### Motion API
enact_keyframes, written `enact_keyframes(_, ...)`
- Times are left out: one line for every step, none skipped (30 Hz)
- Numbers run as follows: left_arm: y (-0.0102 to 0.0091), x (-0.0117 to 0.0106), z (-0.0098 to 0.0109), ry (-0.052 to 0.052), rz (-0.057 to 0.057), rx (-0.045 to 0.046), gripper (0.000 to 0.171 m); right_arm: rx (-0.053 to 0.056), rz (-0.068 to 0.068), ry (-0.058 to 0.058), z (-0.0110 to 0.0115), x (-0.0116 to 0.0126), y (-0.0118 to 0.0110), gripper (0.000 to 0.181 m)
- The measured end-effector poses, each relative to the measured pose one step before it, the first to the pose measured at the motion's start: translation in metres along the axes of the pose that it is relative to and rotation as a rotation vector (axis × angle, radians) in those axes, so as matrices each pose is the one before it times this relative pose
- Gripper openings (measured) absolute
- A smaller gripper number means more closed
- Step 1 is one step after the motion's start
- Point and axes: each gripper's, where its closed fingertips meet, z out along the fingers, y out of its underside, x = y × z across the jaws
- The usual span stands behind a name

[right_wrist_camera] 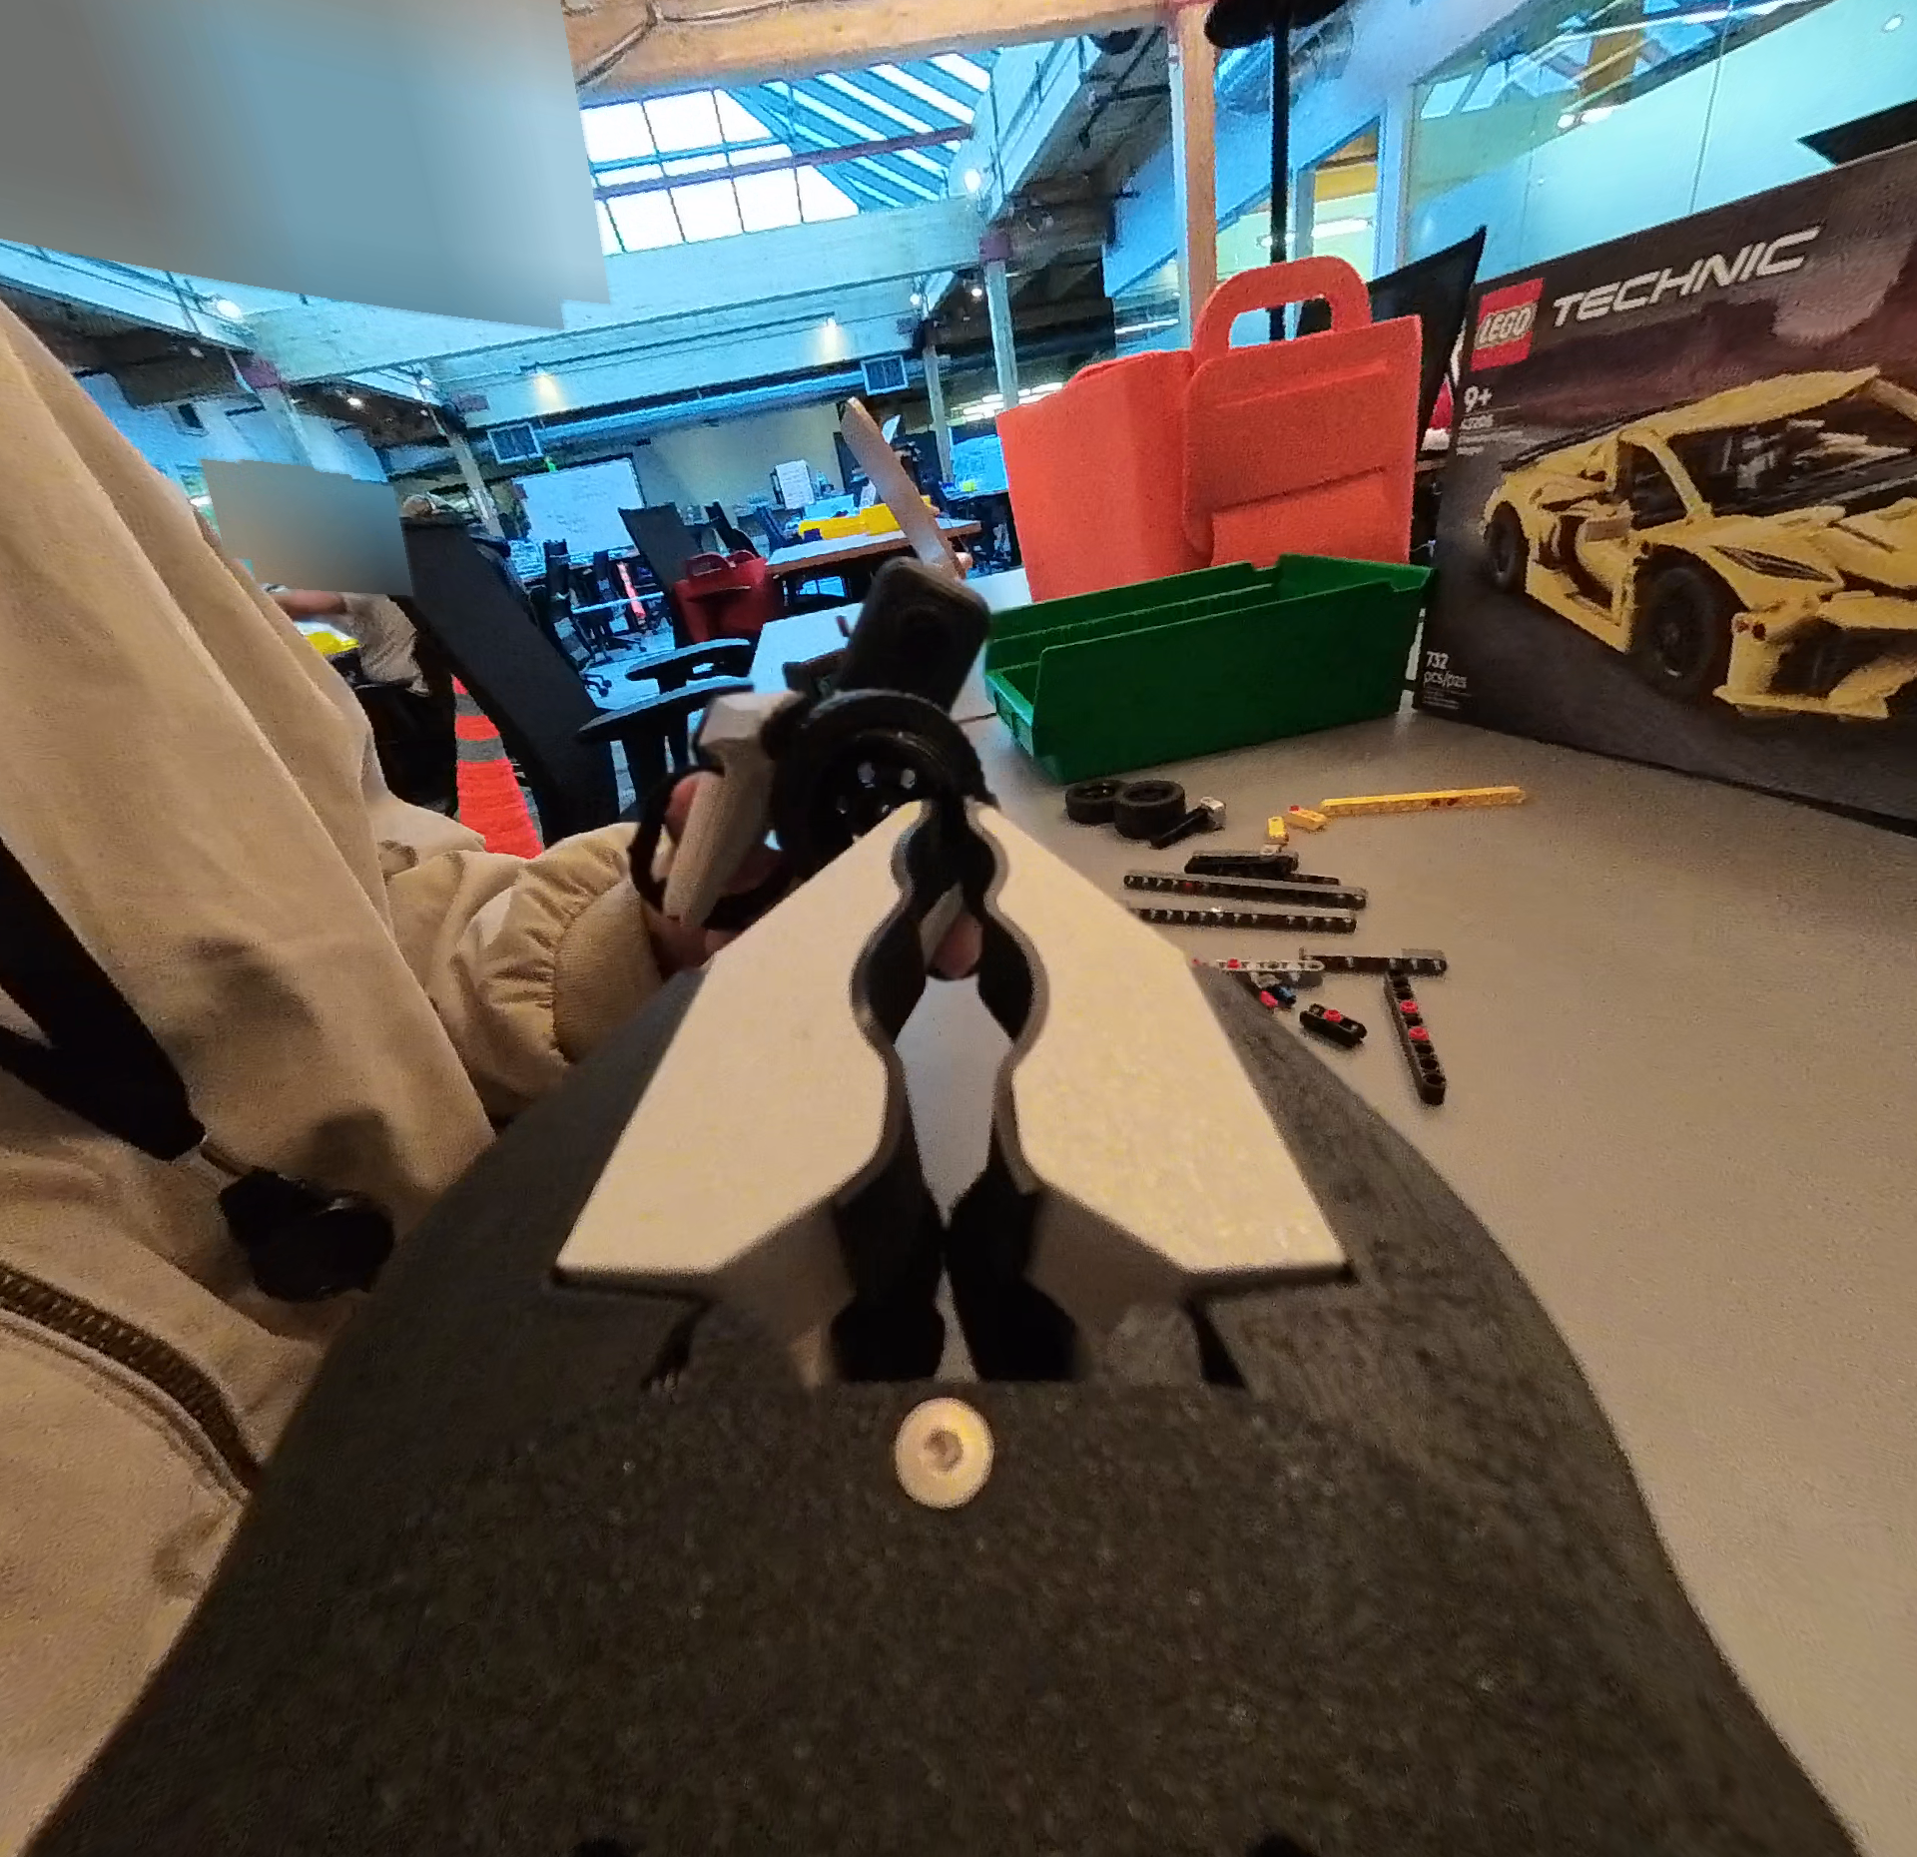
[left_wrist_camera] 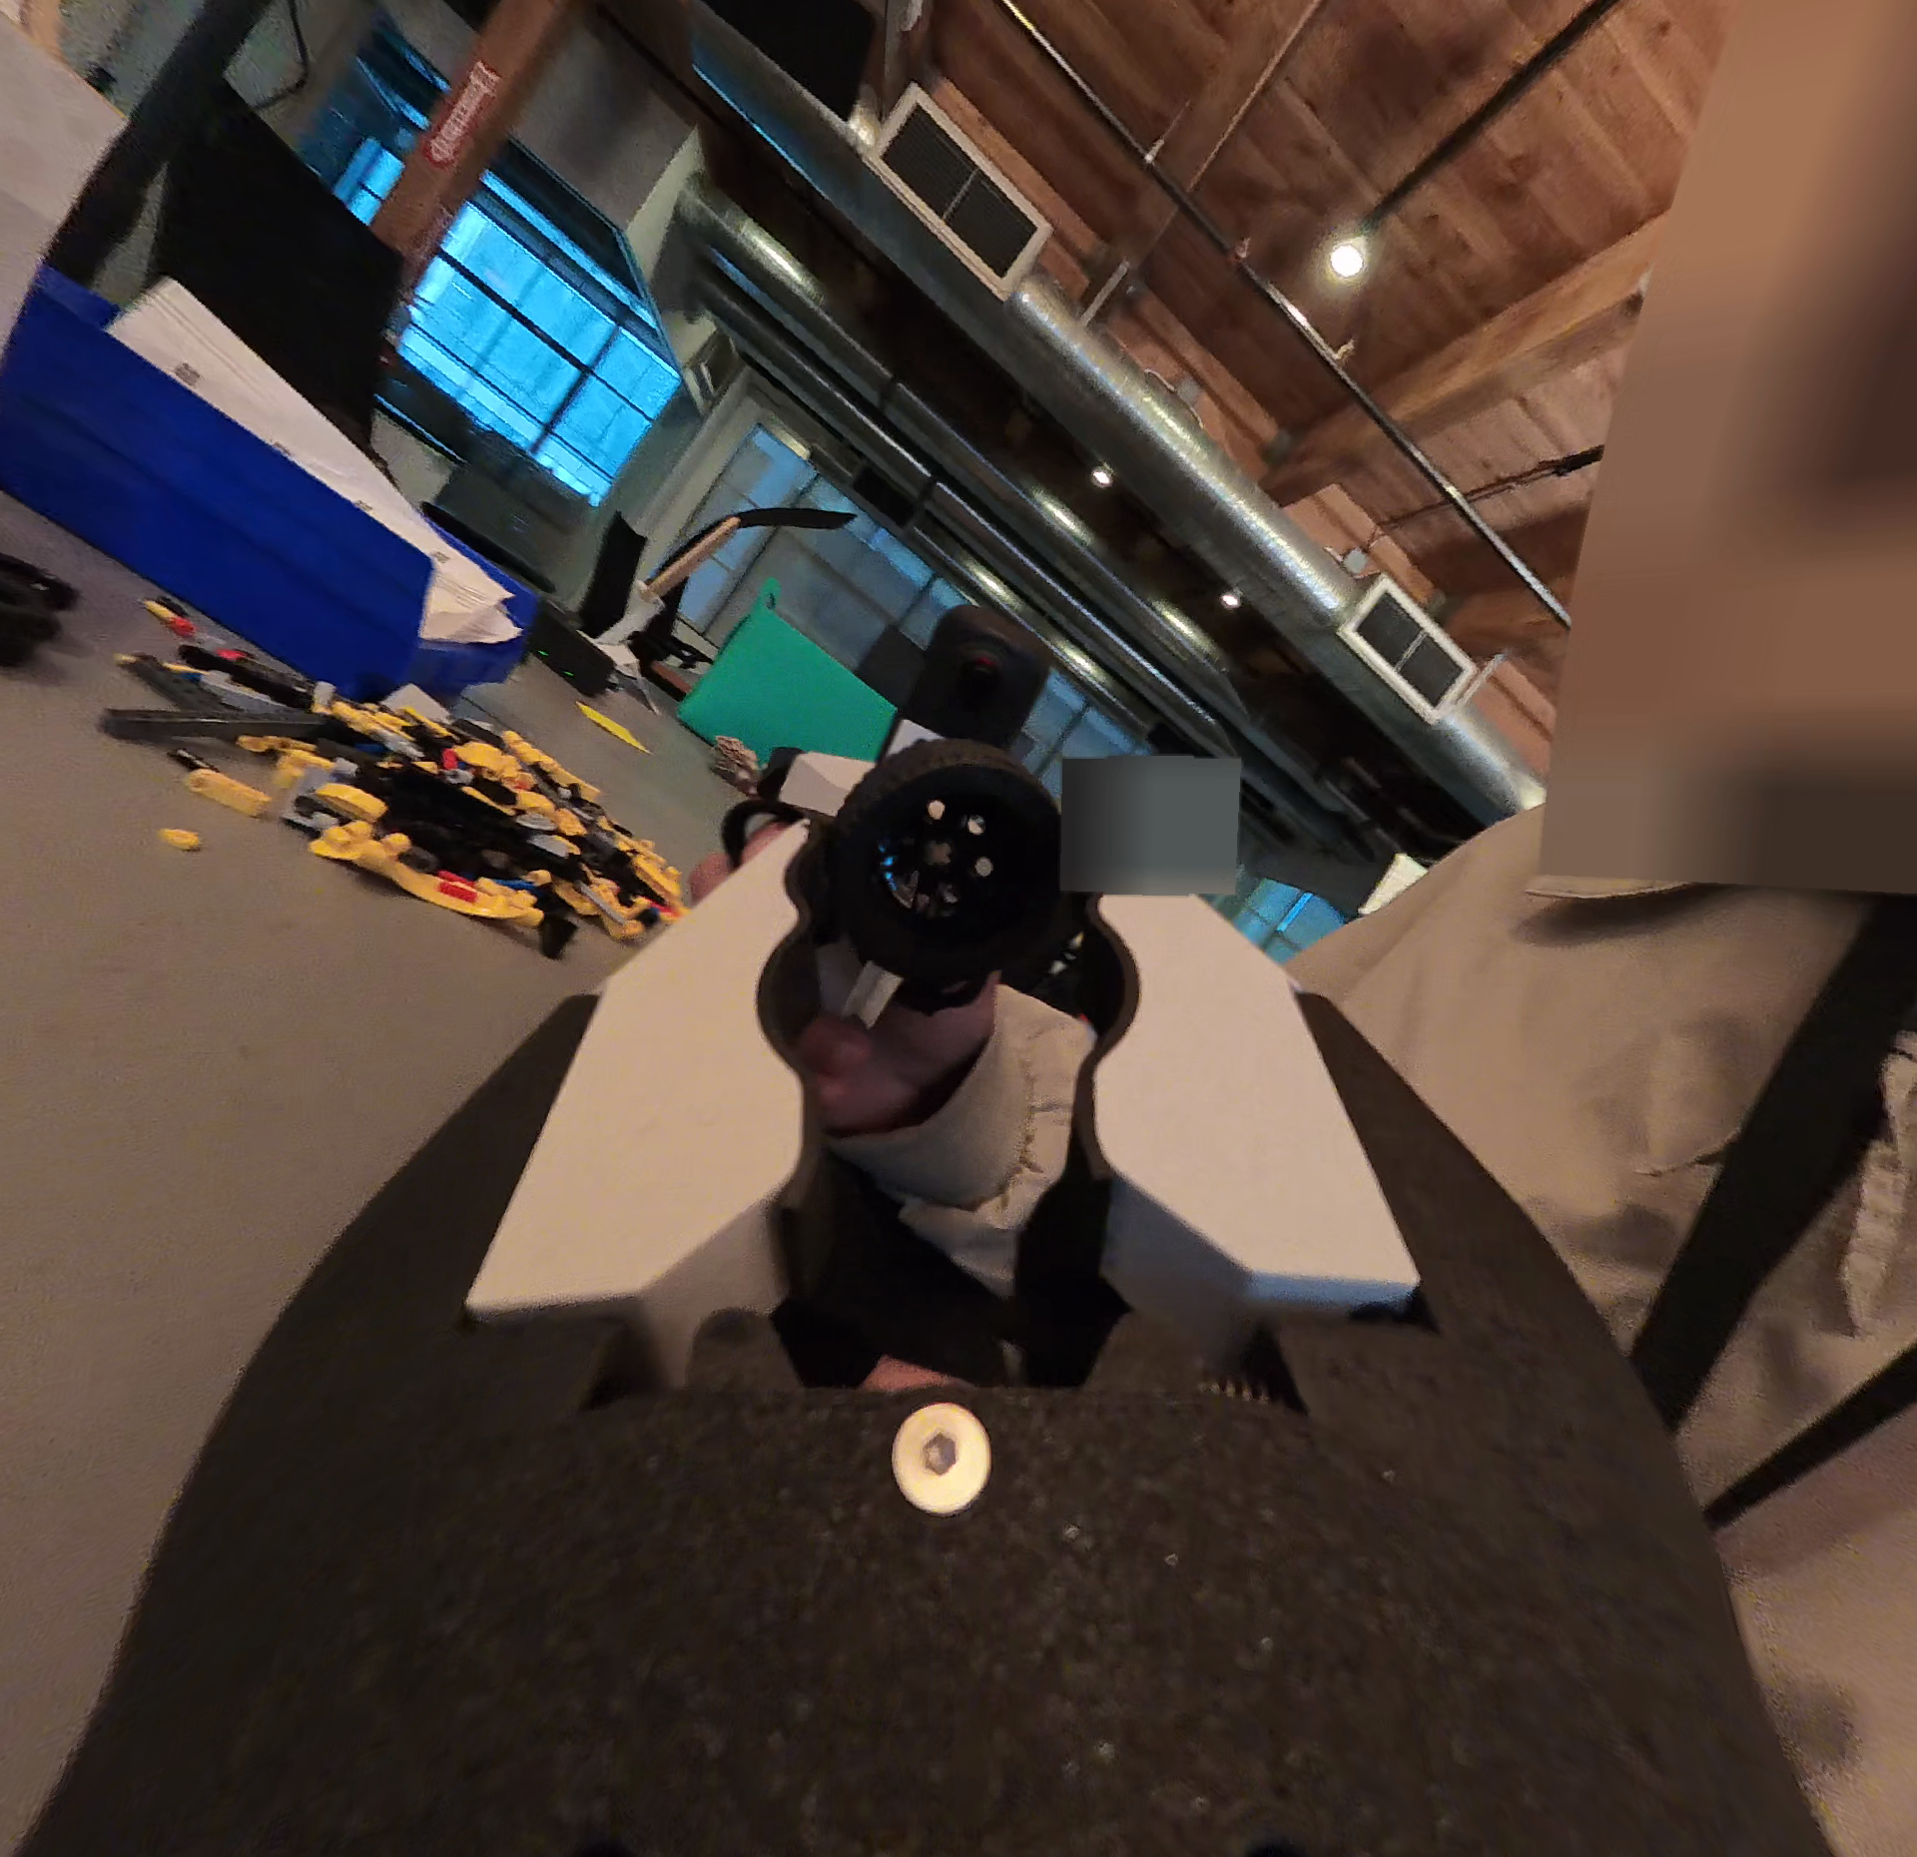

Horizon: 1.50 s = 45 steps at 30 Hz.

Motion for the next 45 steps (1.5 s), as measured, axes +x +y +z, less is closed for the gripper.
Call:
enact_keyframes(-0.00043,-0.00379,-0.00102,-0.0291,0.0243,-0.00162,0.045,-0.0155,-0.0043,0.0146,0.00094,0.00289,0.00259,0.002)
enact_keyframes(-0.00059,-0.00663,-0.00112,-0.0512,0.0334,-0.00235,0.044,-0.029,-0.0154,0.0389,0.00068,0.00579,0.00364,0.002)
enact_keyframes(-0.00153,-0.00751,-0.00156,-0.059,0.0368,0.00499,0.044,-0.0323,-0.0211,0.0629,0.00071,0.00825,0.00416,0.003)
enact_keyframes(-0.00334,-0.00577,-0.00268,-0.0467,0.032,0.01616,0.041,-0.0025,-0.007,0.0741,-0.0009,0.00998,0.00042,0.002)
enact_keyframes(-0.00324,-0.00652,-0.00322,-0.0498,0.0294,0.01256,0.039,-0.0121,0.0234,0.1066,-0.00356,0.01731,0.00179,0.002)
enact_keyframes(-0.00167,-0.00732,-0.00274,-0.0511,0.0206,0.00469,0.039,0.0093,0.0273,0.0455,-0.00321,0.00959,-0.00042,0.002)
enact_keyframes(-0.00227,-0.00575,-0.00251,-0.0346,0.0037,0.01327,0.039,-0.0047,0.0263,0.0271,-0.00224,0.0072,0.0017,0.002)
enact_keyframes(-0.00381,-0.00522,-0.00261,-0.0292,-0.0011,0.0221,0.039,-0.0196,0.0058,0.0362,-0.0017,0.00823,0.00291,0.002)
enact_keyframes(-0.00303,-0.00517,-0.00222,-0.0278,0.0042,0.01316,0.039,-0.0126,-0.0093,0.0378,-0.00282,0.00848,0.00079,0.002)
enact_keyframes(-0.0004,-0.00262,-0.00065,-0.013,0.0031,-0.00361,0.039,-0.0158,0.0002,0.0336,-0.00259,0.00978,-0.00005,0.002)
enact_keyframes(0.00249,-0.00044,0.00075,-0.0022,0.0,-0.01832,0.04,-0.0266,0.0082,0.0307,-0.00247,0.01232,-0.00052,0.002)
enact_keyframes(0.00396,0.00021,0.00175,-0.0034,0.0017,-0.02301,0.041,-0.0698,0.0074,0.0412,-0.00223,0.01671,0.00288,0.002)
enact_keyframes(0.00428,0.00014,0.00218,-0.0086,0.0088,-0.02145,0.042,-0.0937,-0.0145,0.0697,-0.00259,0.02466,0.00304,0.003)
enact_keyframes(0.00426,-0.00027,0.00248,-0.0157,0.0179,-0.02206,0.042,-0.0531,-0.0421,0.1019,-0.00432,0.0325,-0.00514,0.003)
enact_keyframes(0.00421,-0.00072,0.00244,-0.0191,0.0239,-0.02291,0.043,-0.0826,-0.05,0.0906,-0.00124,0.03476,-0.00276,0.003)
enact_keyframes(0.00419,-0.00086,0.00226,-0.0179,0.0212,-0.02179,0.044,-0.1177,-0.0432,0.0784,0.00348,0.03628,0.00244,0.003)
enact_keyframes(0.00361,-0.00124,0.00158,-0.0173,0.0149,-0.01753,0.044,-0.1111,-0.0157,0.0771,0.00673,0.03669,0.00306,0.003)
enact_keyframes(0.00226,-0.00097,0.00071,-0.0141,0.0126,-0.00966,0.044,-0.1203,-0.0153,0.0326,0.01067,0.02832,0.00407,0.003)
enact_keyframes(0.00088,0.00076,0.00007,-0.0033,0.0114,-0.0039,0.044,-0.0806,-0.0031,0.0155,0.01122,0.02332,-0.00283,0.003)
enact_keyframes(0.00079,0.00232,-0.00013,0.0069,0.0094,-0.00347,0.044,-0.0269,0.0168,0.0125,0.01026,0.01963,-0.00913,0.003)
enact_keyframes(0.0008,0.00249,0.0,0.0081,0.0084,-0.00315,0.045,-0.0405,0.0248,-0.0479,0.01163,0.00832,-0.00728,0.003)
enact_keyframes(0.00057,0.00176,-0.00016,0.0039,0.0084,-0.00057,0.044,-0.085,0.0351,-0.0696,0.01231,0.00311,-0.00078,0.003)
enact_keyframes(0.0003,0.00127,-0.0003,0.0016,0.0081,0.00043,0.044,-0.079,0.023,-0.0163,0.00993,0.00849,-0.00183,0.003)
enact_keyframes(0.00011,0.00116,-0.00028,0.0031,0.0053,-0.0001,0.044,-0.0373,0.007,0.001,0.00698,0.00758,-0.00522,0.003)
enact_keyframes(-0.00026,0.0009,-0.00038,0.0039,0.0008,0.00157,0.045,-0.0382,0.0091,-0.014,0.00565,0.00359,-0.00236,0.003)
enact_keyframes(-0.00032,0.00027,-0.00051,0.0029,-0.0039,0.00306,0.045,-0.0707,0.0137,-0.0326,0.00673,-0.00062,0.00417,0.003)
enact_keyframes(-0.00016,-0.00028,-0.00033,0.003,-0.0088,0.00191,0.045,-0.0733,0.0013,-0.0188,0.00666,0.00054,0.00649,0.003)
enact_keyframes(0.00006,-0.00026,-0.00009,0.0046,-0.0122,0.00027,0.045,-0.0513,-0.0059,0.0176,0.00498,0.00536,0.00448,0.003)
enact_keyframes(0.00018,-0.00005,0.00005,0.0059,-0.0127,-0.00069,0.045,-0.0199,-0.0022,0.0023,0.00406,0.00228,0.00128,0.003)
enact_keyframes(0.0005,-0.00011,0.0003,0.0052,-0.0099,-0.00208,0.045,-0.0108,0.0048,-0.0252,0.00268,-0.00179,0.00078,0.003)
enact_keyframes(0.00073,-0.00005,0.00046,0.0033,-0.0061,-0.00378,0.045,0.003,0.0085,-0.0232,0.00087,-0.00142,-0.00068,0.003)
enact_keyframes(0.00074,0.00004,0.0006,0.0023,-0.0029,-0.00451,0.045,0.0095,0.0103,-0.0135,0.00009,-0.00032,-0.00166,0.003)
enact_keyframes(0.00067,0.00041,0.00056,0.0023,0.0,-0.00417,0.045,0.0034,0.0077,0.001,0.0006,0.00116,-0.00118,0.003)
enact_keyframes(0.0006,0.00048,0.00053,0.0019,0.0022,-0.00338,0.045,-0.0109,-0.0003,0.0087,0.00136,0.00202,0.00101,0.003)
enact_keyframes(0.00052,0.00048,0.00035,0.0019,0.0024,-0.00288,0.045,-0.0201,-0.0052,0.0158,0.00233,0.00295,0.00233,0.003)
enact_keyframes(0.00058,0.00054,0.00036,0.0026,0.0006,-0.00318,0.045,-0.016,-0.0093,0.0032,0.00253,0.00039,0.00162,0.004)
enact_keyframes(0.00042,0.00011,0.00026,0.0021,-0.0019,-0.00252,0.045,-0.0061,-0.0091,-0.0087,0.0024,-0.00202,-0.00014,0.004)
enact_keyframes(-0.00018,-0.00032,-0.00002,0.0,-0.0035,0.00066,0.045,0.0014,-0.0017,-0.0097,0.00196,-0.00179,-0.00122,0.004)
enact_keyframes(-0.00046,-0.00069,-0.00031,-0.001,-0.0042,0.0031,0.045,0.0047,0.004,-0.0137,0.00147,-0.002,-0.00125,0.004)
enact_keyframes(-0.00044,-0.00045,-0.00021,-0.0002,-0.0048,0.00247,0.045,0.0021,0.0015,-0.0046,0.0011,-0.00091,-0.0014,0.003)
enact_keyframes(-0.00018,-0.00043,-0.00001,0.0005,-0.005,0.00102,0.045,0.0004,-0.0013,0.013,0.00015,0.00167,-0.00103,0.003)
enact_keyframes(0.00006,-0.00031,0.00001,0.0007,-0.0042,-0.00007,0.045,0.0012,-0.0053,0.0142,-0.00061,0.00141,-0.0014,0.004)
enact_keyframes(0.00007,-0.00028,0.00015,0.0003,-0.0025,-0.00084,0.045,0.0028,-0.0054,0.0033,-0.00066,-0.00027,-0.00178,0.004)
enact_keyframes(0.00021,-0.00014,0.00016,-0.0003,-0.0011,-0.00138,0.045,0.0013,-0.0023,-0.0039,-0.00051,-0.00084,-0.00161,0.004)
enact_keyframes(0.00033,-0.00002,0.00025,-0.0001,-0.0002,-0.00156,0.045,0.0024,0.0004,-0.0018,0.00016,-0.00025,-0.00191,0.003)
